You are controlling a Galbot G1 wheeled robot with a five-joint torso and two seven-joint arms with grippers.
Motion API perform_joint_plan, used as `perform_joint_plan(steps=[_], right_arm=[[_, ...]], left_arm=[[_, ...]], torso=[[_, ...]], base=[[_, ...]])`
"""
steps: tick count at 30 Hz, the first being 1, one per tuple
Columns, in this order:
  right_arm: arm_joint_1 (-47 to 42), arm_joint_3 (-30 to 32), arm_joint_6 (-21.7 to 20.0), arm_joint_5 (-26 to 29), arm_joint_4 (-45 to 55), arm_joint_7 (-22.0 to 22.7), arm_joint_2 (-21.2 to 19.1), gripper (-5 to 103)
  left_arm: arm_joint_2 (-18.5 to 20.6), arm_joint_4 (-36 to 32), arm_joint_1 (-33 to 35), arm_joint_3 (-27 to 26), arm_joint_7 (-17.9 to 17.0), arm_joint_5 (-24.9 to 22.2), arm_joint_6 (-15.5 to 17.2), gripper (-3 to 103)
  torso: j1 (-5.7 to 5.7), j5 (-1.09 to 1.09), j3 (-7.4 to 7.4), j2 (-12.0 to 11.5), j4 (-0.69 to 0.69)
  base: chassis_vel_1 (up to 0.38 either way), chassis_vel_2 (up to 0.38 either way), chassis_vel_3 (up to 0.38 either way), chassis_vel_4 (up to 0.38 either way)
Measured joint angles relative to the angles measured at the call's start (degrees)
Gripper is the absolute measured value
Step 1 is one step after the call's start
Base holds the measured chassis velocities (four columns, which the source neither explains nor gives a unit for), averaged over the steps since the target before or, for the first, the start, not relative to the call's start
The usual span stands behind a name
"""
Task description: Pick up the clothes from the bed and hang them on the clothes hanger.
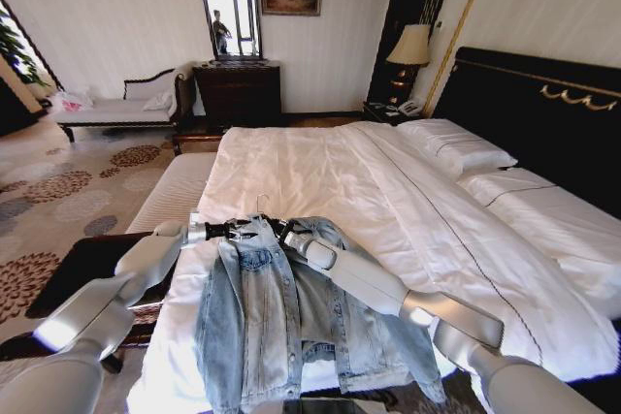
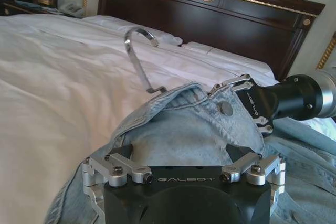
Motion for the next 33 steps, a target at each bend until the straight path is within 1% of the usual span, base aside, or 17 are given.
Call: perform_joint_plan(steps=[6,7,8,9,11,12,15,16,17,18,21,23,24,25,27,31,33], right_arm=[[-0.57,0.31,0.12,-0.01,0.09,0.09,0.05,28],[-0.61,0.33,0.13,-0.01,0.09,0.1,0.04,28],[-0.62,0.34,0.13,0.0,0.1,0.12,0.05,28],[-0.62,0.34,0.15,0.0,0.1,0.12,0.05,28],[-0.58,0.34,0.19,0.03,0.1,0.09,0.04,28],[-0.58,0.34,0.19,0.03,0.1,0.09,0.04,28],[-0.29,0.31,0.2,0.08,0.09,0.02,0.08,28],[-0.29,0.31,0.2,0.08,0.09,0.02,0.08,28],[-0.24,0.3,0.2,0.09,0.08,0.01,0.15,28],[-0.23,0.3,0.2,0.12,0.07,0.01,0.2,28],[-0.27,0.3,0.18,0.18,0.05,0.0,0.25,29],[-0.36,0.3,0.18,0.21,0.06,0.01,0.26,29],[-0.4,0.29,0.18,0.23,0.09,0.0,0.26,29],[-0.42,0.29,0.17,0.29,0.21,0.0,0.26,30],[-0.42,0.29,0.16,0.3,0.3,0.02,0.27,30],[-0.41,0.29,0.15,0.44,0.57,0.26,0.33,30],[-0.41,0.29,0.15,0.48,0.58,0.26,0.33,30]], left_arm=[[-1.41,1.06,-0.06,0.84,-0.63,-0.51,0.0,100],[-1.6,1.21,-0.01,0.85,-0.67,-0.76,0.0,103],[-1.73,1.26,0.1,0.85,-0.74,-1.05,0.0,99],[-1.84,1.27,0.22,0.85,-0.94,-1.4,-0.08,99],[-2.07,1.29,0.46,0.65,-1.31,-2.16,-0.47,89],[-2.07,1.29,0.46,0.65,-1.31,-2.16,-0.47,89],[-1.86,1.09,0.54,0.99,-1.23,-2.26,-0.68,77],[-1.86,1.09,0.54,0.99,-1.23,-2.26,-0.68,77],[-1.84,1.04,0.56,1.06,-1.21,-2.26,-0.71,74],[-1.82,1.01,0.58,1.1,-1.2,-2.26,-0.73,74],[-1.66,0.6,0.87,1.3,-0.81,-2.24,-0.81,64],[-1.6,0.46,0.99,1.38,-0.72,-2.21,-0.93,61],[-1.54,0.35,1.1,1.41,-0.59,-2.2,-1.06,61],[-1.33,0.01,1.27,1.44,-0.46,-2.19,-1.28,54],[-1.18,-0.16,1.34,1.46,-0.45,-2.16,-1.37,54],[-0.4,-1.41,1.96,1.63,-0.01,-2.01,-2.4,39],[-0.3,-1.51,2.0,1.65,0.04,-2.0,-2.73,39]], torso=[[0.0,0.0,0.0,0.0,0.0],[0.0,0.01,0.0,0.0,0.0],[0.0,0.0,0.0,0.0,0.0],[0.0,0.0,0.0,0.0,0.0],[0.0,0.0,0.0,0.0,0.0],[0.0,0.0,0.0,0.0,0.0],[0.0,0.0,0.0,0.0,0.01],[0.0,0.0,0.0,0.0,0.01],[0.0,0.0,0.0,0.0,0.01],[0.0,0.0,0.0,0.0,0.01],[0.0,0.0,0.0,0.01,0.01],[0.0,0.0,0.0,0.0,0.01],[0.0,0.0,0.0,0.0,0.01],[0.0,0.0,0.0,0.01,0.0],[0.0,0.0,0.0,0.01,0.0],[0.0,-0.02,0.0,0.0,0.0],[0.0,-0.01,0.0,0.0,0.0]], base=[[0.0,0.0,0.0,0.0],[0.0,0.0,0.0,0.0],[0.0,0.0,0.0,0.0],[0.0,0.0,0.0,0.0],[0.0,0.0,0.0,0.0],[0.0,0.0,0.0,0.0],[0.0,0.0,0.0,0.0],[0.0,0.0,0.0,0.0],[0.0,0.0,0.0,0.0],[0.0,0.0,0.0,0.0],[0.0,0.0,0.0,0.0],[0.0,0.0,0.0,0.0],[0.0,0.0,0.0,0.0],[0.0,0.0,0.0,0.0],[0.0,0.0,0.0,0.0],[0.0,0.0,0.0,0.0],[0.0,0.0,0.0,0.0]])
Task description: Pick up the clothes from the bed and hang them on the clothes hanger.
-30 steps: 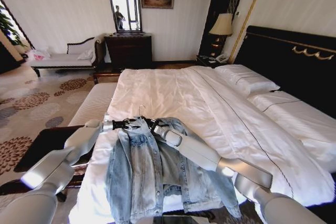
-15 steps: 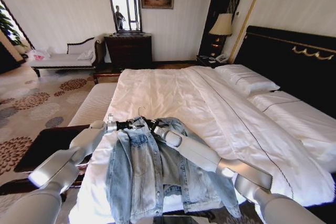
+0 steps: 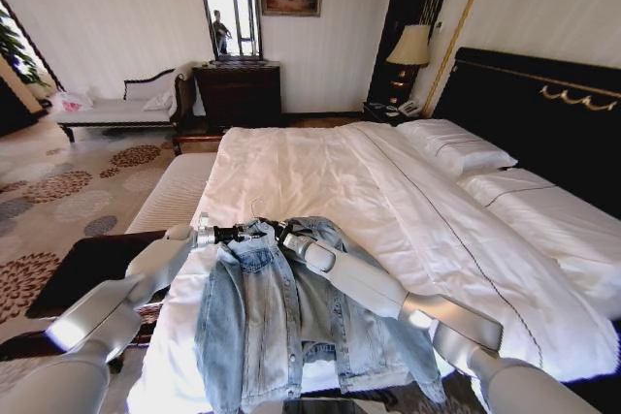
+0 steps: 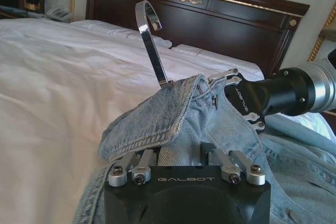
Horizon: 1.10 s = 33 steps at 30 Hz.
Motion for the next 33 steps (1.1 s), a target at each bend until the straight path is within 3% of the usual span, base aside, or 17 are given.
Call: perform_joint_plan(steps=[3,7,20,23,24,27,29,33], right_arm=[[-0.02,0.0,0.0,0.1,0.05,0.05,0.06,30],[-0.15,0.0,-0.01,0.12,0.05,0.26,0.18,31],[-0.28,0.03,-0.13,0.94,1.61,1.18,-0.5,32],[-0.7,0.42,-0.16,1.4,3.32,1.37,-1.43,47],[-0.7,0.42,-0.16,1.4,3.32,1.37,-1.43,47],[-0.91,0.94,-0.35,1.98,5.0,1.35,-3.09,63],[-0.98,1.07,-0.38,2.19,5.64,1.32,-3.75,63],[-2.2,2.44,-0.62,3.03,8.65,1.35,-7.23,80]], left_arm=[[0.21,0.01,0.05,0.0,0.1,0.0,-0.94,29],[0.4,-0.12,0.26,0.03,0.37,0.01,-1.42,24],[1.46,-0.97,1.01,-0.21,0.58,0.12,-4.81,23],[1.7,-1.24,1.17,-0.37,0.1,0.55,-5.47,18],[1.7,-1.24,1.17,-0.37,0.1,0.55,-5.47,18],[1.78,-1.28,1.39,-0.65,0.0,0.87,-5.92,18],[1.8,-1.29,1.49,-0.78,-0.01,0.98,-6.06,18],[1.96,-1.67,2.0,-1.35,-0.03,1.29,-6.84,18]], torso=[[0.0,0.0,0.0,0.0,0.0],[0.0,0.0,0.0,0.0,0.0],[0.0,0.01,0.0,0.0,0.01],[0.0,0.02,0.0,0.0,0.02],[0.0,0.02,0.0,0.0,0.02],[0.0,0.01,0.0,0.0,0.01],[0.0,0.01,0.0,0.0,0.0],[0.0,0.01,0.0,0.0,0.0]], base=[[0.0,0.0,0.0,0.0],[0.0,0.0,0.0,0.0],[0.0,0.0,0.0,0.0],[0.0,0.0,0.0,0.0],[0.0,0.0,0.0,0.0],[0.0,0.0,0.0,0.0],[0.0,0.0,0.0,0.0],[0.0,0.0,0.0,0.0]])
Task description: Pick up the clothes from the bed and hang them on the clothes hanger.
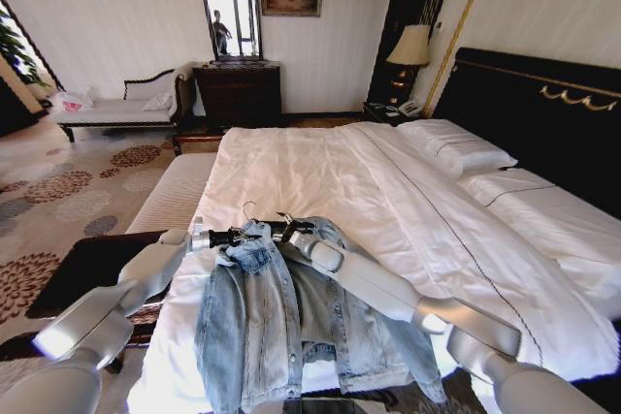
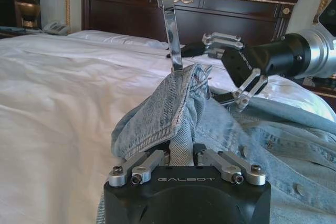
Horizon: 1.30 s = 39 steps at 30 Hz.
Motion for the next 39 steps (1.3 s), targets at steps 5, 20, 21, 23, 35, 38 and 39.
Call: perform_joint_plan(steps=[5,20,21,23,35,38,39], right_arm=[[-3.19,4.63,-0.3,2.41,3.92,0.52,-3.85,96],[-14.3,14.79,-10.04,40.25,16.92,9.31,-10.74,100],[-14.53,14.82,-10.33,40.9,16.96,9.46,-10.71,100],[-14.56,14.74,-10.6,41.23,16.87,9.61,-10.62,100],[-14.45,13.72,-14.03,44.88,9.51,13.08,-6.23,93],[-13.84,13.53,-14.55,45.41,7.4,13.72,-4.26,90],[-13.62,13.46,-14.65,45.46,6.76,13.98,-3.66,90]], left_arm=[[0.54,-0.77,0.67,-1.06,0.03,0.07,-0.6,18],[0.87,-0.91,2.05,-3.47,-0.2,-0.47,-1.56,18],[0.81,-0.85,2.08,-3.52,-0.25,-0.5,-1.56,18],[0.8,-0.84,2.15,-3.57,-0.26,-0.52,-1.56,18],[1.16,-1.51,2.26,-3.26,-0.27,-0.52,-1.58,18],[1.08,-1.51,2.2,-3.22,-0.25,-0.52,-1.58,18],[1.06,-1.56,2.2,-3.21,-0.25,-0.51,-1.58,18]], torso=[[0.0,0.0,0.0,0.01,-0.01],[-0.01,0.01,0.0,0.01,0.01],[-0.01,0.0,0.0,0.0,0.01],[-0.01,0.0,0.0,0.0,0.0],[-0.01,0.0,0.01,0.0,0.0],[-0.01,-0.01,0.01,0.0,0.01],[0.0,-0.01,0.01,0.0,0.01]], base=[[0.0,0.0,0.0,0.0],[0.0,0.0,0.0,0.0],[0.0,0.0,0.0,0.0],[0.0,0.0,0.0,0.0],[0.0,0.0,0.0,0.0],[0.0,0.0,0.0,0.0],[0.0,0.0,0.0,0.0]])
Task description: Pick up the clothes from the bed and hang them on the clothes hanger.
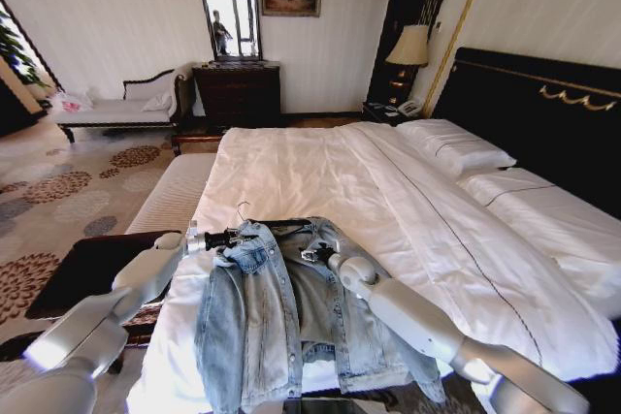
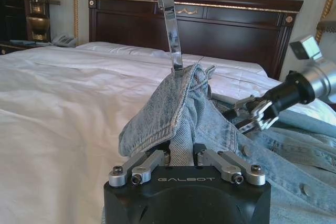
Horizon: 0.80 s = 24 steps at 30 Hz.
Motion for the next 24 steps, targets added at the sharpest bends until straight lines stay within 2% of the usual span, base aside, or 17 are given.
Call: perform_joint_plan(steps=[2,3,6,8,12,14,17,20,22,23,24], right_arm=[[0.86,-0.28,-0.05,-0.03,-2.27,0.59,1.9,81],[0.86,-0.28,-0.05,-0.03,-2.27,0.59,1.9,81],[1.51,-0.43,0.15,-0.59,-4.02,0.71,3.24,65],[1.57,-0.44,0.2,-0.69,-4.17,0.72,3.31,65],[1.52,-0.09,0.86,-1.4,-4.55,0.96,2.85,42],[1.46,0.0,0.97,-1.51,-4.55,0.98,2.77,42],[1.06,0.71,1.72,-2.1,-4.56,1.12,2.43,26],[0.91,0.94,2.02,-2.33,-4.62,1.14,2.29,20],[0.73,1.23,2.43,-2.75,-4.76,1.14,2.38,10],[0.73,1.23,2.43,-2.75,-4.76,1.14,2.38,10],[0.73,1.25,2.5,-2.81,-4.77,1.13,2.42,4]], left_arm=[[-0.02,-0.18,0.02,0.0,0.02,0.0,0.0,18],[-0.02,-0.18,0.02,0.0,0.02,0.0,0.0,18],[0.06,-0.34,0.11,-0.03,0.1,0.0,0.0,18],[0.08,-0.37,0.12,-0.03,0.12,0.0,0.0,18],[0.29,-0.74,0.13,-0.19,0.19,-0.07,0.0,18],[0.31,-0.77,0.13,-0.2,0.19,-0.09,0.0,18],[0.59,-1.32,0.39,-0.21,0.15,-0.19,0.02,18],[0.73,-1.6,0.63,-0.21,0.1,-0.32,0.02,18],[1.07,-1.9,0.87,-0.22,0.09,-0.46,0.02,18],[1.07,-1.9,0.87,-0.22,0.09,-0.46,0.02,18],[1.17,-1.93,0.88,-0.22,0.09,-0.5,0.02,18]], torso=[[0.0,0.0,0.0,0.0,0.0],[0.0,0.0,0.0,0.0,0.0],[0.0,0.0,0.0,0.0,0.0],[0.0,0.0,0.0,0.0,0.0],[0.0,0.0,0.0,0.0,-0.01],[0.0,0.0,0.0,0.0,-0.01],[0.0,0.0,0.0,0.0,-0.01],[0.0,0.0,0.0,0.0,-0.02],[0.0,0.0,0.0,0.0,-0.02],[0.0,0.0,0.0,0.0,-0.02],[0.0,0.0,0.0,0.0,-0.02]], base=[[0.0,0.0,0.0,0.0],[0.0,0.0,0.0,0.0],[0.0,0.0,0.0,0.0],[0.0,0.0,0.0,0.0],[0.0,0.0,0.0,0.0],[0.0,0.0,0.0,0.0],[0.0,0.0,0.0,0.0],[0.0,0.0,0.0,0.0],[0.0,0.0,0.0,0.0],[0.0,0.0,0.0,0.0],[0.0,0.0,0.0,0.0]])
